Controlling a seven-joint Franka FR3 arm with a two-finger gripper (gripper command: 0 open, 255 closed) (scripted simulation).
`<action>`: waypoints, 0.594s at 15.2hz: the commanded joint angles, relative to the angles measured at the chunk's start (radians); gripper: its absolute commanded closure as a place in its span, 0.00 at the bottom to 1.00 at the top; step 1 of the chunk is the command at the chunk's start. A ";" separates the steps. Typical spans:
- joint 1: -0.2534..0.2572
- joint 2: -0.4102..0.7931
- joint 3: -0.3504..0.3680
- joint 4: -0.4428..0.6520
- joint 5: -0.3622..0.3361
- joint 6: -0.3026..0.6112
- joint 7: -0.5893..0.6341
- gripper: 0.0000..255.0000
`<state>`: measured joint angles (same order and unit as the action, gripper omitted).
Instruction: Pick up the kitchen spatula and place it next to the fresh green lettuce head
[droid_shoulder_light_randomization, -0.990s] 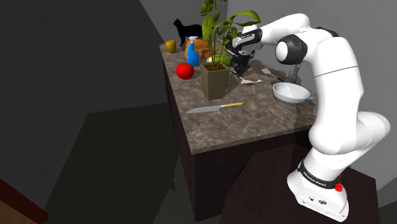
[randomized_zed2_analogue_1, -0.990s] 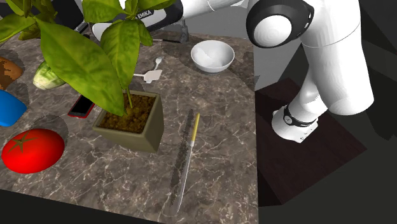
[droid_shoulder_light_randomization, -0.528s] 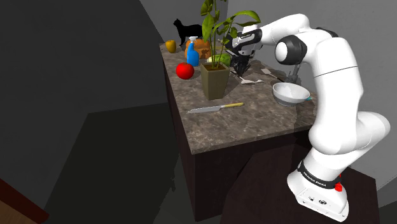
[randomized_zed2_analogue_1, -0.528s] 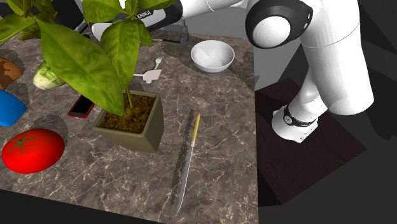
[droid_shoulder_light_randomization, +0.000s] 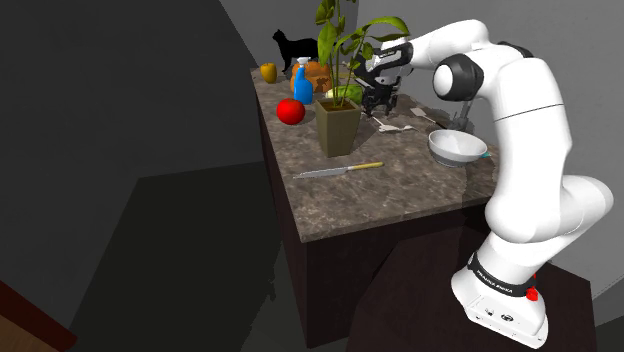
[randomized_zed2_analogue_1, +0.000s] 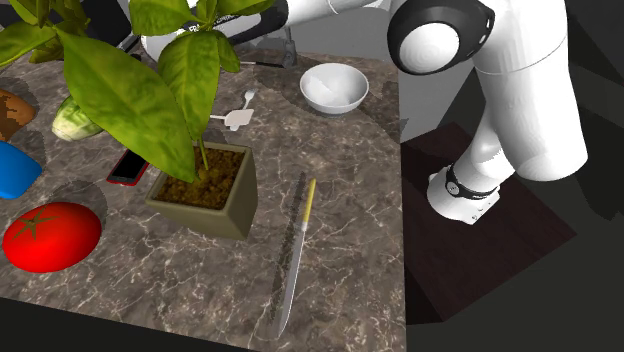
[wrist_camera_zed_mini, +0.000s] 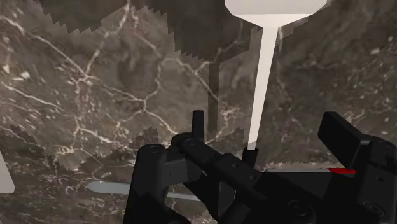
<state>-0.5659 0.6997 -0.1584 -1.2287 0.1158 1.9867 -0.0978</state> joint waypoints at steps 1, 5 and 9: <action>-0.001 -0.023 -0.002 0.021 -0.003 -0.044 0.001 0.00; -0.001 -0.030 -0.003 0.036 -0.005 -0.066 0.002 0.00; -0.001 -0.030 -0.003 0.036 -0.005 -0.066 0.002 0.00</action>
<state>-0.5669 0.6698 -0.1616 -1.1929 0.1113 1.9210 -0.0957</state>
